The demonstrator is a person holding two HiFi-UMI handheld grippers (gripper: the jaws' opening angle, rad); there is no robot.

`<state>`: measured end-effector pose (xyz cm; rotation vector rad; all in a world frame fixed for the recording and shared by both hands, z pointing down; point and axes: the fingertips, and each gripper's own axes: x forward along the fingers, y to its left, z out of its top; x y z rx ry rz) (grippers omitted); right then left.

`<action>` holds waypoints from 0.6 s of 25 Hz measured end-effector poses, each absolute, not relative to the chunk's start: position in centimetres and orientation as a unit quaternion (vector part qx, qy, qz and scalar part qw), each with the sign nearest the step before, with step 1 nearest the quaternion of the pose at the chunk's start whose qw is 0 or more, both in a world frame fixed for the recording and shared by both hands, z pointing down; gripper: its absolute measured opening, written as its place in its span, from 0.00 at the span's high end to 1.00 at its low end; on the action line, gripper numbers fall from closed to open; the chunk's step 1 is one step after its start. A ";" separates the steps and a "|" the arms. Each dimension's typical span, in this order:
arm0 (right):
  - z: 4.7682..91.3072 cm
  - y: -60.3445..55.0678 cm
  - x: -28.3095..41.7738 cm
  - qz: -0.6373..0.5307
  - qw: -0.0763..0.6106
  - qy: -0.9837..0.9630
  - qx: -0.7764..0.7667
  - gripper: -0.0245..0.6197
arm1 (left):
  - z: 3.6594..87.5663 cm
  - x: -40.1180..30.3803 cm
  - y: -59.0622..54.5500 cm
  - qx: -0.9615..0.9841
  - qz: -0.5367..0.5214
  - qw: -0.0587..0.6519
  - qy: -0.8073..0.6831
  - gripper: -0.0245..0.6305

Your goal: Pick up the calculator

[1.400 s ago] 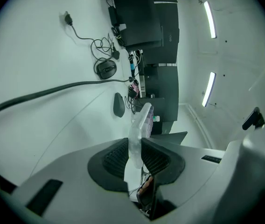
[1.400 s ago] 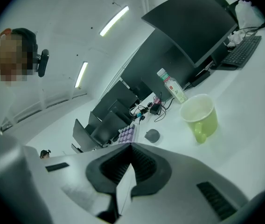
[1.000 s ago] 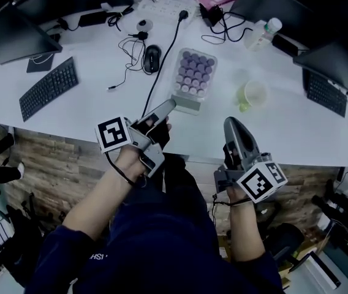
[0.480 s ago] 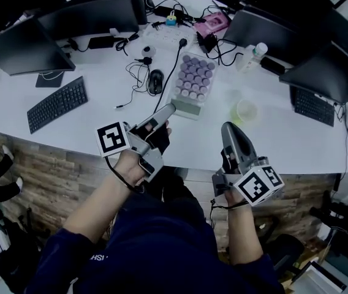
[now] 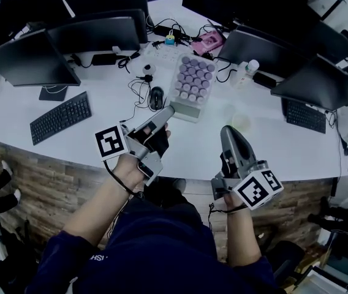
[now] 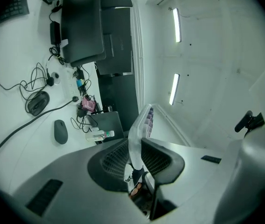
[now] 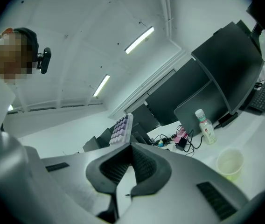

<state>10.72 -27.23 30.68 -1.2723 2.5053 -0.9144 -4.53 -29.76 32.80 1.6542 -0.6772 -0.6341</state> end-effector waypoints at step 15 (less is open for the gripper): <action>24.8 -28.5 9.0 -0.252 0.115 0.860 -0.429 0.96 | 26.8 -6.3 -31.9 0.736 -0.298 0.549 -0.260 0.81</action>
